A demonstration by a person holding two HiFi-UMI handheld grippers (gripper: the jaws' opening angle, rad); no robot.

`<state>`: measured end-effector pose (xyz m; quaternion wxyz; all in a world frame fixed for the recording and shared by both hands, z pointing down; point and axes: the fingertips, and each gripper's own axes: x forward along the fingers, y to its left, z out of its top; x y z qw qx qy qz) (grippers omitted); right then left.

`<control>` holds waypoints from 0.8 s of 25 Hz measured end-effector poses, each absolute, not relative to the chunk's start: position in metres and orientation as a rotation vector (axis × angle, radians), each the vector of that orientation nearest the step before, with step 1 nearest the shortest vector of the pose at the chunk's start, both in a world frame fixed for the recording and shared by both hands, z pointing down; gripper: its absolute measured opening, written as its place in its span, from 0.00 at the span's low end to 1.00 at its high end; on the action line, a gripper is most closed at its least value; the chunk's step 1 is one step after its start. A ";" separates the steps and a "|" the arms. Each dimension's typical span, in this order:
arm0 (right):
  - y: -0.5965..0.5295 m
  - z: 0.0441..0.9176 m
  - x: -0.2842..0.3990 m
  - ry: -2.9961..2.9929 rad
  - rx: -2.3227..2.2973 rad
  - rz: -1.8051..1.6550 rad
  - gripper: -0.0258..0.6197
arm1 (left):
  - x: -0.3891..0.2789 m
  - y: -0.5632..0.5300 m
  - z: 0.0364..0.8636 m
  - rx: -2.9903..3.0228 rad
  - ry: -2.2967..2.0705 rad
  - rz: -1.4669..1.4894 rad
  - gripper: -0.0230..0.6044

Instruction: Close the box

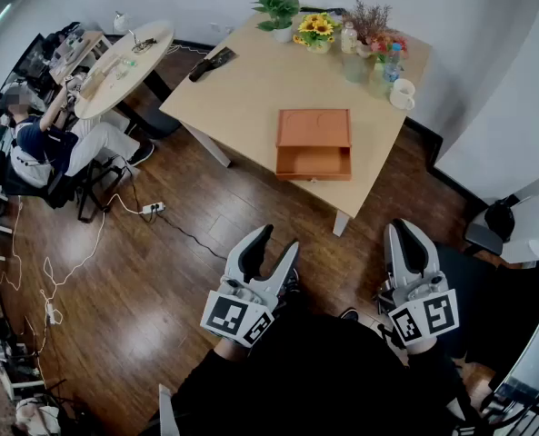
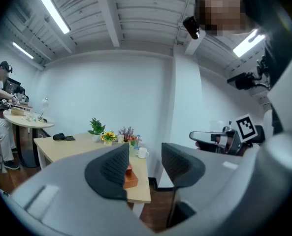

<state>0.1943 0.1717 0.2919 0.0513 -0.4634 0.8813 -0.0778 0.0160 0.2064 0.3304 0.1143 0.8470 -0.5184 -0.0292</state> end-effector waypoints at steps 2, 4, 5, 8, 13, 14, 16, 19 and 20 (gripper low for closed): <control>0.151 0.297 0.169 2.681 -1.450 -0.267 0.08 | -0.018 0.176 0.343 2.469 -1.496 -0.056 0.34; 0.129 0.301 0.147 2.681 -1.488 -0.290 0.08 | -0.049 0.145 0.360 2.456 -1.485 -0.012 0.34; 0.118 0.304 0.138 2.681 -1.511 -0.295 0.08 | -0.063 0.130 0.371 2.448 -1.484 0.020 0.34; 0.087 0.323 0.126 2.706 -1.609 -0.299 0.08 | -0.094 0.091 0.419 2.432 -1.466 0.165 0.34; 0.046 0.431 0.120 2.999 -1.630 -0.436 0.19 | -0.103 0.051 0.517 2.455 -1.332 0.506 0.34; 0.039 0.457 0.120 3.076 -1.615 -0.478 0.23 | -0.101 0.045 0.533 2.439 -1.303 0.553 0.34; 0.026 0.505 0.123 3.224 -1.577 -0.524 0.28 | -0.094 0.031 0.560 2.397 -1.260 0.624 0.34; 0.005 0.560 0.126 3.402 -1.474 -0.525 0.33 | -0.085 0.012 0.585 2.372 -1.257 0.708 0.34; -0.002 0.574 0.126 3.448 -1.440 -0.509 0.34 | -0.083 0.007 0.589 2.373 -1.269 0.743 0.35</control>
